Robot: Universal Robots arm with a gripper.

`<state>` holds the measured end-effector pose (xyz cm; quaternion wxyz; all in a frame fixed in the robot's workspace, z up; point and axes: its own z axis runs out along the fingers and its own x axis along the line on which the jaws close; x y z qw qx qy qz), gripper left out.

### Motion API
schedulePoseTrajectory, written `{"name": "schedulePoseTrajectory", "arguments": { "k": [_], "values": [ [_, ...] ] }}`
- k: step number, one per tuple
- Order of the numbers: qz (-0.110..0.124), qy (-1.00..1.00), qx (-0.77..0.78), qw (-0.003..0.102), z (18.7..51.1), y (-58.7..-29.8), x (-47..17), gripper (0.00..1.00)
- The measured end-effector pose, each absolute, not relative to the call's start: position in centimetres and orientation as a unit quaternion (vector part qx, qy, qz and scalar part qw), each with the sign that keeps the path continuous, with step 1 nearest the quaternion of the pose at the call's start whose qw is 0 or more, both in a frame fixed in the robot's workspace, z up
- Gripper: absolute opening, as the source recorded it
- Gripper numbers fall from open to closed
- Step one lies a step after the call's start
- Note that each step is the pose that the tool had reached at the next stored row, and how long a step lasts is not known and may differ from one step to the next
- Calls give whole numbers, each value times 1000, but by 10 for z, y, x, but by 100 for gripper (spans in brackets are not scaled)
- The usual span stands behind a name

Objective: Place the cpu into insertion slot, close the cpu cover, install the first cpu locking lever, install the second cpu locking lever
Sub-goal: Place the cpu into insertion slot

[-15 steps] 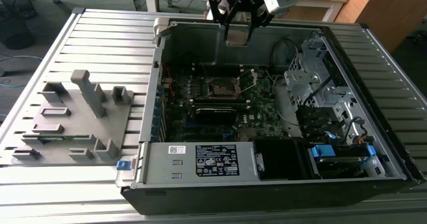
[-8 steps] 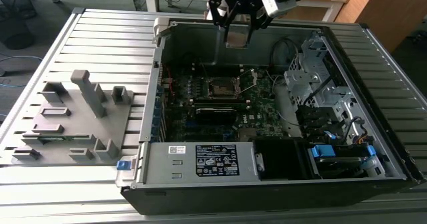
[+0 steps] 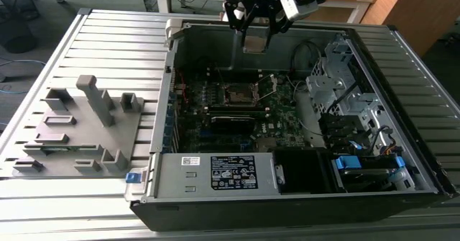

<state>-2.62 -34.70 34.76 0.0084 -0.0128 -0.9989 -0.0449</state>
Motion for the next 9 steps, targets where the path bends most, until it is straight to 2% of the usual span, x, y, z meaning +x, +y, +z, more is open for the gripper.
{"name": "schedulePoseTrajectory", "arguments": {
  "k": [9],
  "values": [
    [-45,-999,-13,8,343,-347,-26,54]
  ]
}}
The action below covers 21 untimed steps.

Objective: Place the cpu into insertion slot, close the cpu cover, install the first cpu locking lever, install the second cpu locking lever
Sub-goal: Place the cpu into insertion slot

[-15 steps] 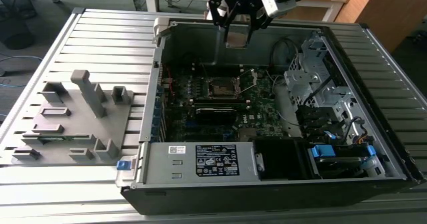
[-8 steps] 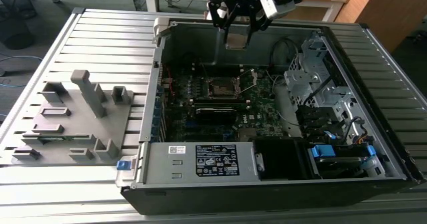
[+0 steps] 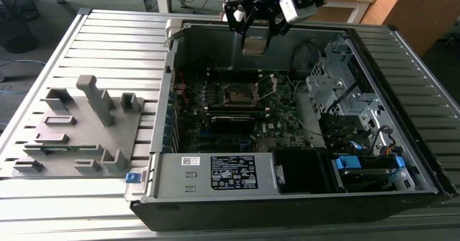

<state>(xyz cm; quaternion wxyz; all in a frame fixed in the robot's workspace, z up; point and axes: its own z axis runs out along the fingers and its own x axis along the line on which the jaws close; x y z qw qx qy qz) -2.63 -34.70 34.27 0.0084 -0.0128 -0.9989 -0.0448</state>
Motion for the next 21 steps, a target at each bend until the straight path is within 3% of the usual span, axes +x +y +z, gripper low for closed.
{"name": "schedulePoseTrajectory", "arguments": {
  "k": [21],
  "values": [
    [-45,-999,-13,8,340,-347,-26,54]
  ]
}}
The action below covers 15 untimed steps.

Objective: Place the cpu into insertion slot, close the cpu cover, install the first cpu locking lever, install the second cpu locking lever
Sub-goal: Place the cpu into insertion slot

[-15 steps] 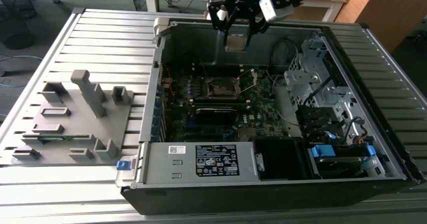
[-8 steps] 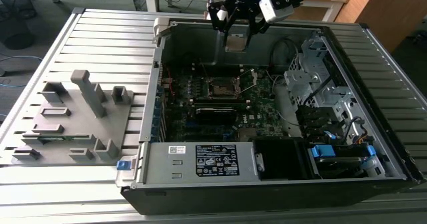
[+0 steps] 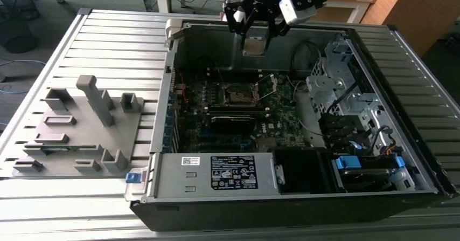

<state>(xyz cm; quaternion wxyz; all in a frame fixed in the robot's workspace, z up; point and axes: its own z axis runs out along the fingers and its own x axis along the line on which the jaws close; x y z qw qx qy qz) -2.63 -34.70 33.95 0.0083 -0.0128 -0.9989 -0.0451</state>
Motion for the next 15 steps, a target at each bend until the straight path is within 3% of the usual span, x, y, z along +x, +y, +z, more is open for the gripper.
{"name": "schedulePoseTrajectory", "arguments": {
  "k": [15],
  "values": [
    [-45,-999,-13,8,324,-347,-28,54]
  ]
}}
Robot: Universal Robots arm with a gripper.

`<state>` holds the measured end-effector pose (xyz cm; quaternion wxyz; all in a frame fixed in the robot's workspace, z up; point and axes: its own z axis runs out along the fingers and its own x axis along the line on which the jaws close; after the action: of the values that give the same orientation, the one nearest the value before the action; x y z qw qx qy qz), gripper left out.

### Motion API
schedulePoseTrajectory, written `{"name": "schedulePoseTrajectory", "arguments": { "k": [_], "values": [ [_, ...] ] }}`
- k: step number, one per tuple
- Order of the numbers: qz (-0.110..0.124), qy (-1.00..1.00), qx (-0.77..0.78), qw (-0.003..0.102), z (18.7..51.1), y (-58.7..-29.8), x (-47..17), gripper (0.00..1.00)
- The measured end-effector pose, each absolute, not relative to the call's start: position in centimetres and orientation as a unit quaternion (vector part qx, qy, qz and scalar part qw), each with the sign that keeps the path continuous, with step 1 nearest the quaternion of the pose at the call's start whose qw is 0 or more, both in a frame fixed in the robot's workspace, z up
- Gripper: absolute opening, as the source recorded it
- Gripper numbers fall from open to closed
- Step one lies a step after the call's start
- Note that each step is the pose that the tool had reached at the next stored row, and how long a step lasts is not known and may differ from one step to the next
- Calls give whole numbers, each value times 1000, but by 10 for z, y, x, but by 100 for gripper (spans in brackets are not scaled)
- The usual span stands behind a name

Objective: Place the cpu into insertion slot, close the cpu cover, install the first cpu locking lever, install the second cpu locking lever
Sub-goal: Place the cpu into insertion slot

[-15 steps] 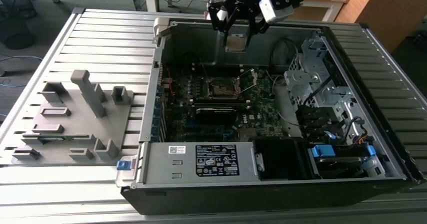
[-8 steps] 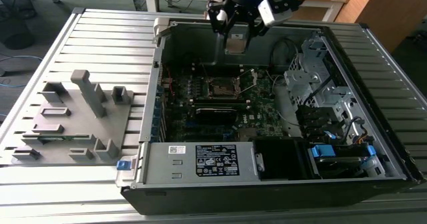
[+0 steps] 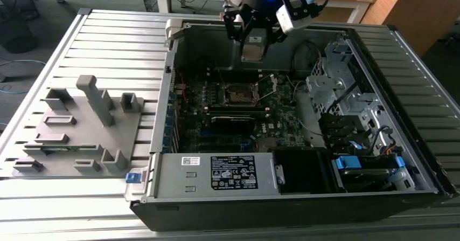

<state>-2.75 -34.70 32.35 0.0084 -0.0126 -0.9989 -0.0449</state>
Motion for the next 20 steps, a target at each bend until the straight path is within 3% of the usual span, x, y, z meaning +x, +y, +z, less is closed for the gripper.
{"name": "schedulePoseTrajectory", "arguments": {
  "k": [20],
  "values": [
    [-45,-999,-12,8,307,-347,-29,54]
  ]
}}
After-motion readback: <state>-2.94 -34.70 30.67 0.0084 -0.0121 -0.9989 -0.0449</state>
